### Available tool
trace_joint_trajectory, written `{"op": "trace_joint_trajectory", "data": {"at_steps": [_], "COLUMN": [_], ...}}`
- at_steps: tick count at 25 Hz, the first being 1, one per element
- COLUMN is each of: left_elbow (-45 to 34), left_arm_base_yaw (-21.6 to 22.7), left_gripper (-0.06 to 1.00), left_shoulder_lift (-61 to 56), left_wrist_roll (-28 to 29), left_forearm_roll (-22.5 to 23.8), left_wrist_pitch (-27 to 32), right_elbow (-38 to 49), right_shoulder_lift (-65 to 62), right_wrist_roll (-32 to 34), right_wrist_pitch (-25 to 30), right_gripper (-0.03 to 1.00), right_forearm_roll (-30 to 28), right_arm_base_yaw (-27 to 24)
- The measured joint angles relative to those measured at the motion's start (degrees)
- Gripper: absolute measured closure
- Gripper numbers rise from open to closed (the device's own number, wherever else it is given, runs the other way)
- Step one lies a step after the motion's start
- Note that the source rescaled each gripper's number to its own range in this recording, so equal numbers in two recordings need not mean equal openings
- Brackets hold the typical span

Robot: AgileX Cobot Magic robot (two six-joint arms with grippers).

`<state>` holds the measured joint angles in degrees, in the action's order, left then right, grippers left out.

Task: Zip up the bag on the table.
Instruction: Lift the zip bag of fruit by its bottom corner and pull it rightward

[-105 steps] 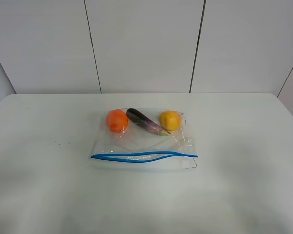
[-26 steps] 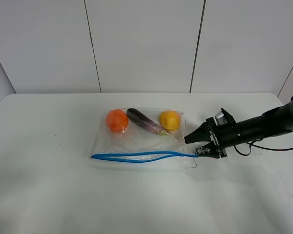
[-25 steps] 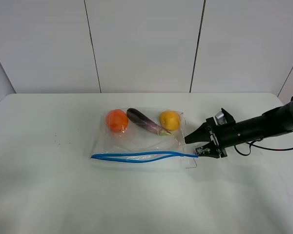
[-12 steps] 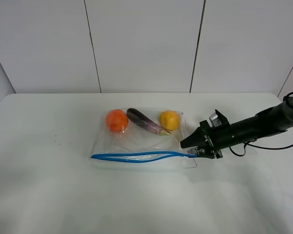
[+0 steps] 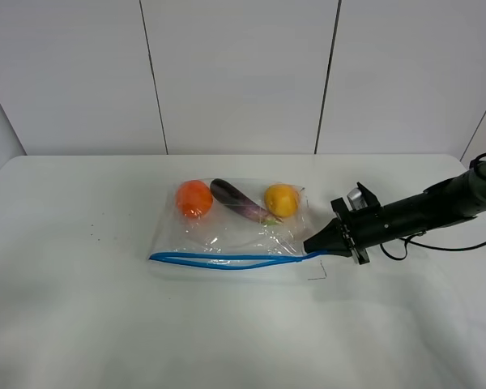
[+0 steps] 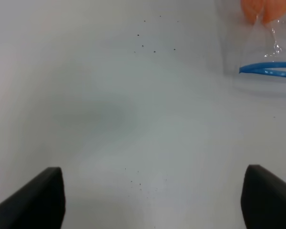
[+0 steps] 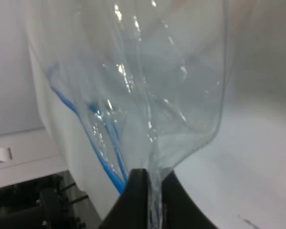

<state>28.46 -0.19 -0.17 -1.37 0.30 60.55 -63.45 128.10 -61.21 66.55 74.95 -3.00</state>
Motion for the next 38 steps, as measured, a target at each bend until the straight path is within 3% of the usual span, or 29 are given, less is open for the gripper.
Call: {"op": "trace_joint_trajectory", "data": {"at_steps": [9,19,26,38], "left_elbow": [0.0,0.0,0.0,0.0], "left_arm_base_yaw": [0.0,0.0,0.0,0.0], "left_gripper": [-0.06,-0.06,-0.06,-0.06], "left_shoulder_lift": [0.0,0.0,0.0,0.0], "left_wrist_roll": [0.0,0.0,0.0,0.0], "left_forearm_roll": [0.0,0.0,0.0,0.0], "left_wrist_pitch": [0.0,0.0,0.0,0.0], "right_elbow": [0.0,-0.2,-0.2,-0.2], "right_shoulder_lift": [0.0,-0.1,-0.1,-6.4], "right_wrist_roll": [5.7,17.5,21.0,23.3], "right_wrist_pitch": [2.4,2.5,2.1,2.3], "right_gripper": [0.97,0.97,0.97,0.97], "right_forearm_roll": [2.3,4.0,6.8,12.2], "right_arm_base_yaw": [0.0,1.0,4.5,4.8]}}
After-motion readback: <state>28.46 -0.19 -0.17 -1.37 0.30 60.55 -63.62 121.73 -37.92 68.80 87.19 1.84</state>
